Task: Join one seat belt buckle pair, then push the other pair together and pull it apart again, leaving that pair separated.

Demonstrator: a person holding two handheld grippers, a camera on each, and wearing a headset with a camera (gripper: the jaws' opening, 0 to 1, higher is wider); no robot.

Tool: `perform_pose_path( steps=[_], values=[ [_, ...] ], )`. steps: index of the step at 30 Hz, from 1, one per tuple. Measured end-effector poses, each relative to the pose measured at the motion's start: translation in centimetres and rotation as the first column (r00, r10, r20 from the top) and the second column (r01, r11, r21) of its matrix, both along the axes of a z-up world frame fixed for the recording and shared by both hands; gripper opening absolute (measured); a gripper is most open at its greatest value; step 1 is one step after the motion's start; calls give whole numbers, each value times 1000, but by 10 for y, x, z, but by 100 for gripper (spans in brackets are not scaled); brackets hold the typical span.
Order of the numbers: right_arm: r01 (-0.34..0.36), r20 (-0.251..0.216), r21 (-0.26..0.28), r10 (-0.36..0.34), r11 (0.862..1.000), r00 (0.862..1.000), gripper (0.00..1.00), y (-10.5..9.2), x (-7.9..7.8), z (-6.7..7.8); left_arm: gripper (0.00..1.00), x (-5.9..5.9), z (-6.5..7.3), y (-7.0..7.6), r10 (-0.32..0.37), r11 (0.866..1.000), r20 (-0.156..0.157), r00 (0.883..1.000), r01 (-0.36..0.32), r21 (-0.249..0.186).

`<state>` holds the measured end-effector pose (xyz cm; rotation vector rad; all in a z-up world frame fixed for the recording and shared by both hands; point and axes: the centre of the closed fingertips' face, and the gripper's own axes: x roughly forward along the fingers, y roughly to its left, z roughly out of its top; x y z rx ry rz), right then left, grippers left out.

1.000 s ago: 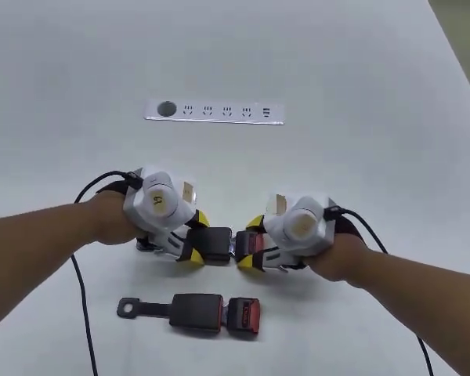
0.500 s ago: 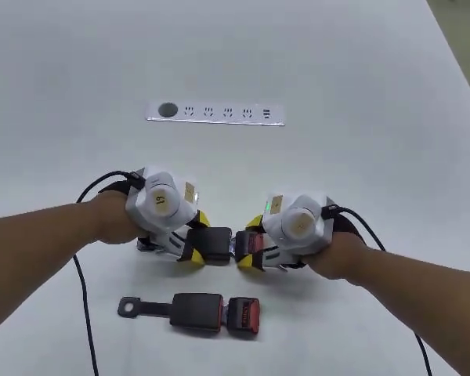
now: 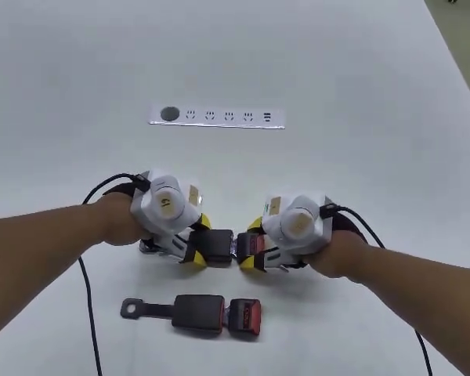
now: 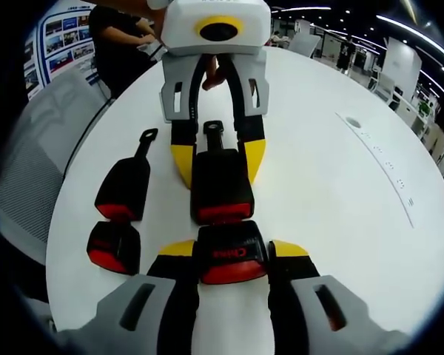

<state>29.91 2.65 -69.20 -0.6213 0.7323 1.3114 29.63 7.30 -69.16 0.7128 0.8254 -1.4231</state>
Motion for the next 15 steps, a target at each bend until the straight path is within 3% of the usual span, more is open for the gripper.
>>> perform_pose_path(
  steps=[15],
  values=[
    [19, 0, -14, -19, 1000, 1000, 34, -10, 2, -2, 33, -1, 1, -1, 18, 1000, 0, 1000, -18, 9]
  ],
)
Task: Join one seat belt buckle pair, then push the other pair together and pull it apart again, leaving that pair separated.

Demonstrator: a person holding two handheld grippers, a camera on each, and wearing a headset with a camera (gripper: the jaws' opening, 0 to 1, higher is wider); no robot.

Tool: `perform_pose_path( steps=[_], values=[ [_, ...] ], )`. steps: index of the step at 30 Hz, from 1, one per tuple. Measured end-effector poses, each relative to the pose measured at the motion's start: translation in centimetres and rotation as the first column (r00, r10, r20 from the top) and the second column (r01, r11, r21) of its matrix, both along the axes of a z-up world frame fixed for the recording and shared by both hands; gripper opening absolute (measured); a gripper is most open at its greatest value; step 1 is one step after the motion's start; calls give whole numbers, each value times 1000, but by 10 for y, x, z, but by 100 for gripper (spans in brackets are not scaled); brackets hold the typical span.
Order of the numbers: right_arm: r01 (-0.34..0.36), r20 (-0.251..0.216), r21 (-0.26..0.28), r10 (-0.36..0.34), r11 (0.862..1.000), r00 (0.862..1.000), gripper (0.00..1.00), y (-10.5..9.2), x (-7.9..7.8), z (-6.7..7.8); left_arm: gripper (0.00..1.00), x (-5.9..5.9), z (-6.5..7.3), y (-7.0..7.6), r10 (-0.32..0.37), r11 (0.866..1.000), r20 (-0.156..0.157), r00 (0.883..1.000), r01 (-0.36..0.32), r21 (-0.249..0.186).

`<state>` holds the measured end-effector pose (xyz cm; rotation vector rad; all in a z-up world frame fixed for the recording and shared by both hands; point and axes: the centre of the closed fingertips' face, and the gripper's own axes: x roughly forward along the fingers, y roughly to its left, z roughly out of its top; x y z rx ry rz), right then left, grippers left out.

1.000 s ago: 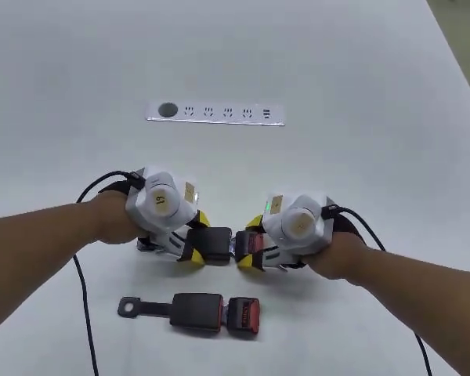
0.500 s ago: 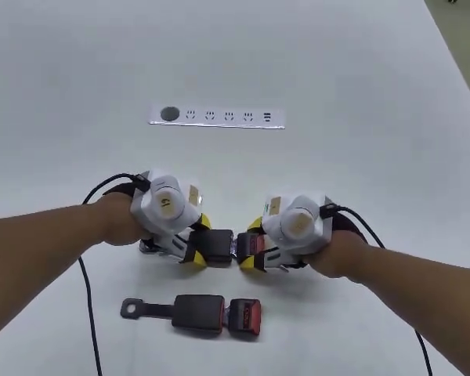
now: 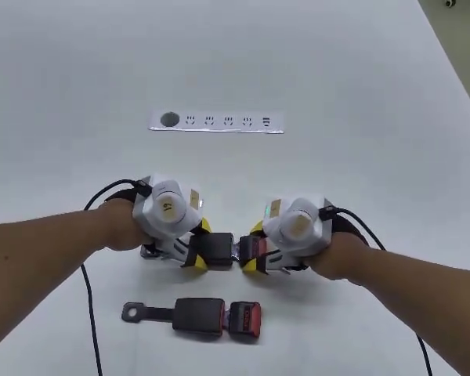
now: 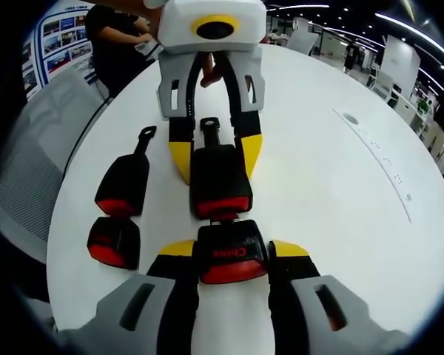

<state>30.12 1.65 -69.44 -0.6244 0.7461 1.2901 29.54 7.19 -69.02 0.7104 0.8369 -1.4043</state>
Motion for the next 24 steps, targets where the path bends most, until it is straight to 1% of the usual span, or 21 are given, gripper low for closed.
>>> perform_pose_path(
  steps=[1, 7, 12, 18, 24],
  values=[
    [2, -4, -2, -2, 1000, 1000, 34, -3, -2, 0, 33, 0, 0, -1, -2, 1000, 1, 1000, 2, -1],
    [2, -1, -3, -2, 1000, 1000, 34, -6, 0, -2, 33, 0, 0, -1, -10, 1000, 1, 1000, 10, 7],
    [3, 0, 7, -3, 1000, 1000, 34, -8, -1, -2, 33, 0, 0, -1, -16, 1000, 1, 1000, 16, 7],
    [11, 0, 16, -11, 1000, 1000, 34, -19, 0, -5, 33, -1, 0, -1, -23, 1000, 1, 1000, 23, 8],
    [17, 0, 12, -17, 1000, 1000, 34, -32, -1, -1, 33, 1, -2, 1, -30, 999, 0, 1000, 30, 13]
  ],
)
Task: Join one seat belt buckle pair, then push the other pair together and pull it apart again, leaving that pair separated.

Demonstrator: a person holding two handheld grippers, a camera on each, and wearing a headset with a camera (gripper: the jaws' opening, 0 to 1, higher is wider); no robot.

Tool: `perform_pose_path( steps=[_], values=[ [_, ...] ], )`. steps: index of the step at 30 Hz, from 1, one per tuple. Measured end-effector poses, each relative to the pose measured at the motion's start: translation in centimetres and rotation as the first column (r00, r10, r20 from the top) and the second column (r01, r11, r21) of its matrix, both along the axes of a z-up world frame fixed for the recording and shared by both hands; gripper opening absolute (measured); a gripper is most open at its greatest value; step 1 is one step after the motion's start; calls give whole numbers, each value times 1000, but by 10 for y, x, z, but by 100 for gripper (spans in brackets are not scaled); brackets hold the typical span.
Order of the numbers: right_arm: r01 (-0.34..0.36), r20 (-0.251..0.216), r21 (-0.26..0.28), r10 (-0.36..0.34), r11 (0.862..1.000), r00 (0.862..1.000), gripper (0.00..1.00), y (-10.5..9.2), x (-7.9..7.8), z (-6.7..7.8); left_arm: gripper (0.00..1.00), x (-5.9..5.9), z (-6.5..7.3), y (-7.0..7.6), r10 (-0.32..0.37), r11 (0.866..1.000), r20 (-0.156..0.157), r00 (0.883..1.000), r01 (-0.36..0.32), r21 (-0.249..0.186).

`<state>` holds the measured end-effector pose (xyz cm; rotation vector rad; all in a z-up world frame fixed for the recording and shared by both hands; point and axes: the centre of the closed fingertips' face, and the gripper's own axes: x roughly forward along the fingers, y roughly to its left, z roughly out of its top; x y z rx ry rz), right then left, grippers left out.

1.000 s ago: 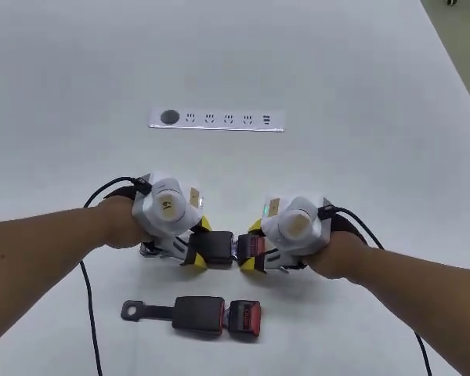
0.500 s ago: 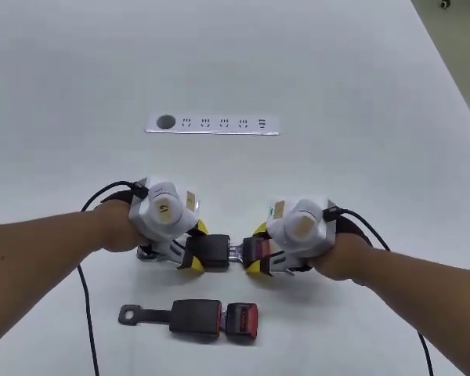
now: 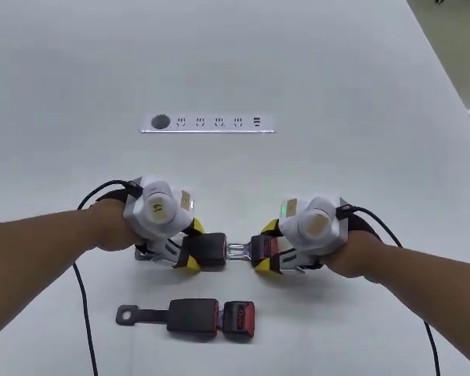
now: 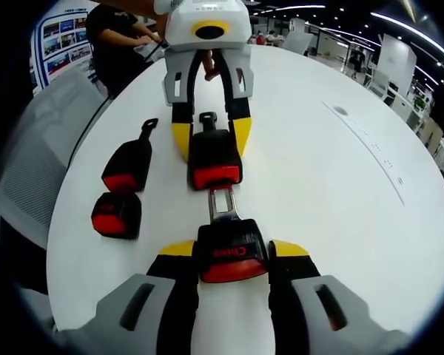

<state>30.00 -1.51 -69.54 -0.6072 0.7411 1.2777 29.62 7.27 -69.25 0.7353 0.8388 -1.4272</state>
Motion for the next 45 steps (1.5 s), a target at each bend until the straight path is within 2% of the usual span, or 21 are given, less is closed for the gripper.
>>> perform_pose_path(
  steps=[11, 34, 45],
  values=[
    [26, -6, -4, -26, 1000, 1000, 35, -35, 1, 1, 33, 1, 0, 0, 3, 1000, -1, 1000, -3, 0],
    [23, -4, -17, -23, 1000, 1000, 35, -74, -4, 3, 34, -1, 4, -2, 8, 1000, -2, 1000, -8, 7],
    [23, 2, -14, -23, 1000, 1000, 35, -90, -8, -2, 34, -3, 5, -3, 12, 1000, -3, 1000, -12, 9]
  ],
)
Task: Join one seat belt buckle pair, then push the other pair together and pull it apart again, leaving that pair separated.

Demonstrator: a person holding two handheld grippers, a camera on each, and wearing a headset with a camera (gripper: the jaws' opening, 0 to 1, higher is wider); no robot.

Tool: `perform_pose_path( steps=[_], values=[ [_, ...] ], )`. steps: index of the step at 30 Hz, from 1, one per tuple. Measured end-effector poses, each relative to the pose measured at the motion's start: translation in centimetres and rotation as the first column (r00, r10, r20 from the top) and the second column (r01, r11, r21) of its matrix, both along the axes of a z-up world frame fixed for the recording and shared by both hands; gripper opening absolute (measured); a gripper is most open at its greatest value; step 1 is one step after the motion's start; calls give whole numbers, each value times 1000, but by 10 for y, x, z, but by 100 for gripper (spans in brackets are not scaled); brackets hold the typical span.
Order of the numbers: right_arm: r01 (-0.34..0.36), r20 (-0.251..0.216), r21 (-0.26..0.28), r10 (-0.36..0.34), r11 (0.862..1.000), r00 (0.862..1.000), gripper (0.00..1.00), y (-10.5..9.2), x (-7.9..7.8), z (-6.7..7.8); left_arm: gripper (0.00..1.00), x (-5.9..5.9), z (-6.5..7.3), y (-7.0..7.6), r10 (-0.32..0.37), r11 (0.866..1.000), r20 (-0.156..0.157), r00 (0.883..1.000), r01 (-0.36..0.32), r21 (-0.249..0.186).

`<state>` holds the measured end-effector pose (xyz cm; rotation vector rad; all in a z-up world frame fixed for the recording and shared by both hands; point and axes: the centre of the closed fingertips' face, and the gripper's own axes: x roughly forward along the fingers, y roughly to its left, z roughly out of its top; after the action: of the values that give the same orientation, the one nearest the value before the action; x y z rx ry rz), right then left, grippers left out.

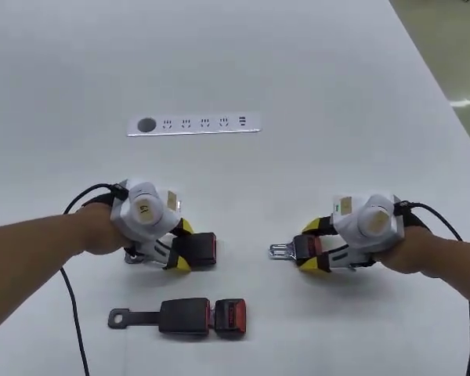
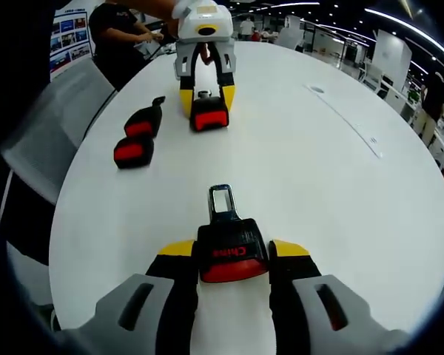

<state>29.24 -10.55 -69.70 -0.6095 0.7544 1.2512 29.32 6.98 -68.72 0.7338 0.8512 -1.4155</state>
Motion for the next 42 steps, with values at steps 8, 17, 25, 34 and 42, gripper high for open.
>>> perform_pose_path(
  steps=[8, 17, 25, 34, 42],
  values=[
    [10, -3, 1, -10, 1000, 1000, 36, -6, -2, 1, 34, 3, -3, 2, 7, 1000, -2, 1000, -7, -7],
    [12, -5, -2, -12, 1000, 1000, 36, -9, -3, 4, 34, 4, -4, 2, 0, 1000, -10, 1000, 0, 20],
    [123, 5, -17, -123, 992, 992, 44, -17, 7, 6, 45, -7, -4, 2, -42, 998, -22, 999, 43, 55],
    [299, 32, 101, -303, 949, 952, 65, -20, 25, 27, 81, 0, 11, 9, 162, 987, -70, 984, -161, 10],
    [452, 97, 201, -477, 869, 874, 72, -24, 34, 51, 100, 5, 38, 15, 326, 942, -76, 942, -330, -60]
  ],
)
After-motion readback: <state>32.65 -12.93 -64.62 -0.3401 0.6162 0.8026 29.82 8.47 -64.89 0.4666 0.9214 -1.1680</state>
